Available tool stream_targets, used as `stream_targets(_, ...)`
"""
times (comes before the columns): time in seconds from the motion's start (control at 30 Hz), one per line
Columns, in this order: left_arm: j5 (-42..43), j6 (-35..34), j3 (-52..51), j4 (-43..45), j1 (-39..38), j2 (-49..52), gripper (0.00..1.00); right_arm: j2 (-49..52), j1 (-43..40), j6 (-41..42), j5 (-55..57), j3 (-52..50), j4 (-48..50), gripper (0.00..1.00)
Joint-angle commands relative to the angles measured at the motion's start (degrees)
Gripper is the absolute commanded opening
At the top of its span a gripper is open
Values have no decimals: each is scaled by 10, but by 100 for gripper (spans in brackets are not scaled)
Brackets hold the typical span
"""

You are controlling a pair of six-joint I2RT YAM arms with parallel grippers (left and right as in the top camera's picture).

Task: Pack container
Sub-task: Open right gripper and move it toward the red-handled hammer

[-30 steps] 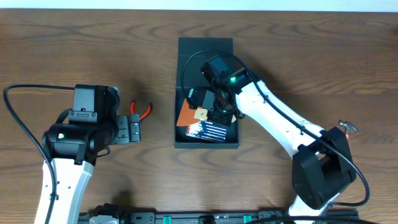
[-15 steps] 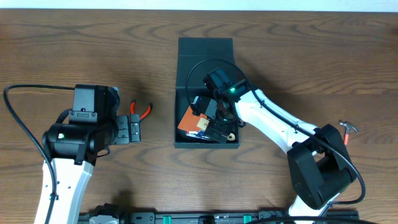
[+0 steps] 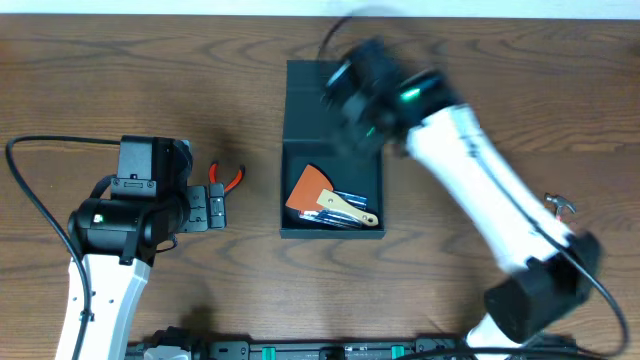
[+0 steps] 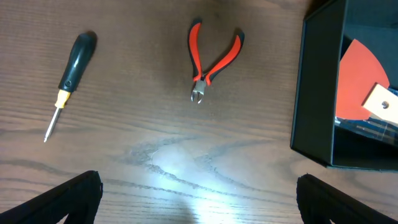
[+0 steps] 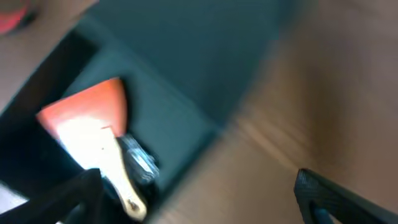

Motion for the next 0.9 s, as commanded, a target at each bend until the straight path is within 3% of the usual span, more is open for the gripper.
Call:
stream_targets(0.0,-6,-3,9,-2,-1,-4,98,-41,-94,197,100,58,-61,99)
stream_targets(0.17,-6,-3,9,-2,-1,-4,98,-58,-284,360,81,62,-166,99)
stream_targets(0.37,-6,-3,9,-1,-1,-4,98,-56,-472,420,-22,15,-169,99)
stream_targets(0.57,-7,-3,9,-1,-1,-4,98,-55,-548,461,-34,-83,-100,99)
stream_targets(0.87,-6,-3,9,-2,-1,-4,99,-53,-574,498,5,-257,64,99)
